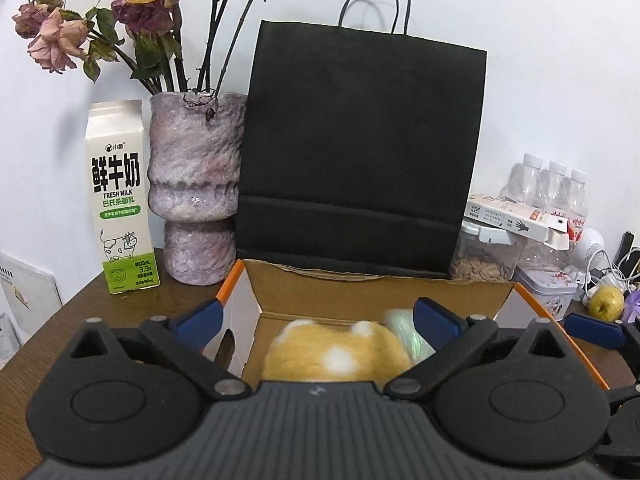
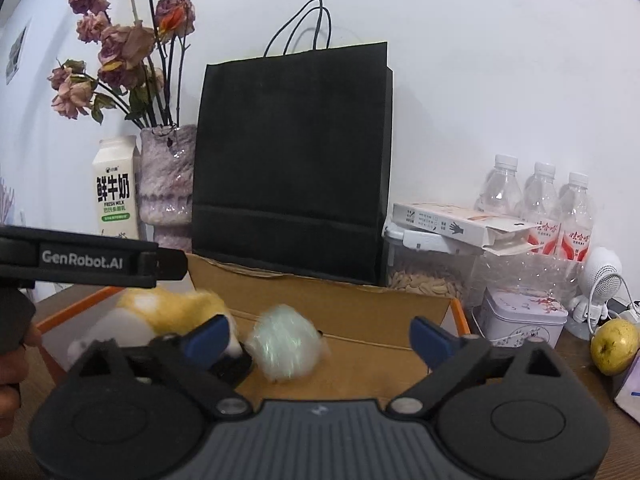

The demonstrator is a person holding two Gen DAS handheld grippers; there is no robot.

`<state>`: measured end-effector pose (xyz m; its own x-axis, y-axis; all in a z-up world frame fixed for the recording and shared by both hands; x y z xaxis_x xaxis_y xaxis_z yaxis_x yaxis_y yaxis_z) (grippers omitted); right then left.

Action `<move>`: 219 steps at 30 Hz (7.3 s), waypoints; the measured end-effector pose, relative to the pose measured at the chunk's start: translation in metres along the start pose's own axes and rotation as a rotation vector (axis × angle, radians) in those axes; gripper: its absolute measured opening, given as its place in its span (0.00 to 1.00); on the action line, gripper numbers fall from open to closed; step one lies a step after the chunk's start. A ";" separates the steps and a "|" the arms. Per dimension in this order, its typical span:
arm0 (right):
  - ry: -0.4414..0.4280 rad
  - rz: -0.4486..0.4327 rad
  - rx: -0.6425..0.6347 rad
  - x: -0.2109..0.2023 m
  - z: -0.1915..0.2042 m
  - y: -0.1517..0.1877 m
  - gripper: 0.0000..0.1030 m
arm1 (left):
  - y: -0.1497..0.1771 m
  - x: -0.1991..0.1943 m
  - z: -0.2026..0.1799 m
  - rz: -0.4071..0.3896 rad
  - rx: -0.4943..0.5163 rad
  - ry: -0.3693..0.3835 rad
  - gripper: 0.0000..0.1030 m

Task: Organize objects
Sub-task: 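Lower the plush toy and plastic bag into the box and open both grippers, then withdraw both grippers from the box toward the braided cable and pouch, then grasp the black braided cable with the right gripper and lift it, then grasp the white bottle cap with the left gripper while the right carries the cable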

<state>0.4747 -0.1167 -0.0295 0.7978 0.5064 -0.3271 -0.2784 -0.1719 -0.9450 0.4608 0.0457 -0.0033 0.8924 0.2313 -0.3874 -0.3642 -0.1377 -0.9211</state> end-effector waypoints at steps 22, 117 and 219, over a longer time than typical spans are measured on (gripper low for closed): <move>-0.030 0.012 0.037 -0.025 0.004 -0.008 1.00 | 0.002 -0.033 0.003 -0.006 0.004 0.029 1.00; -0.189 0.351 -0.060 -0.122 0.030 0.114 1.00 | 0.134 -0.173 0.053 0.212 0.107 0.076 1.00; 0.094 0.014 0.011 -0.225 0.043 0.113 0.88 | 0.148 -0.154 0.014 0.191 0.190 0.147 0.39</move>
<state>0.2403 -0.2136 -0.0623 0.8405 0.4223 -0.3395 -0.2950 -0.1689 -0.9404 0.2660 0.0035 -0.0802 0.8267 0.0749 -0.5577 -0.5604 0.0205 -0.8280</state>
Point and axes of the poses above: each gripper's, at about its wrist camera, not at the fingertips, and x roughly the way its jaws point, z to its left, y to its underside, the point moved 4 cm from there along x, roughly the way its jaws point, and after that the axes turned 7 degrees about -y, right-handed, at the moved point
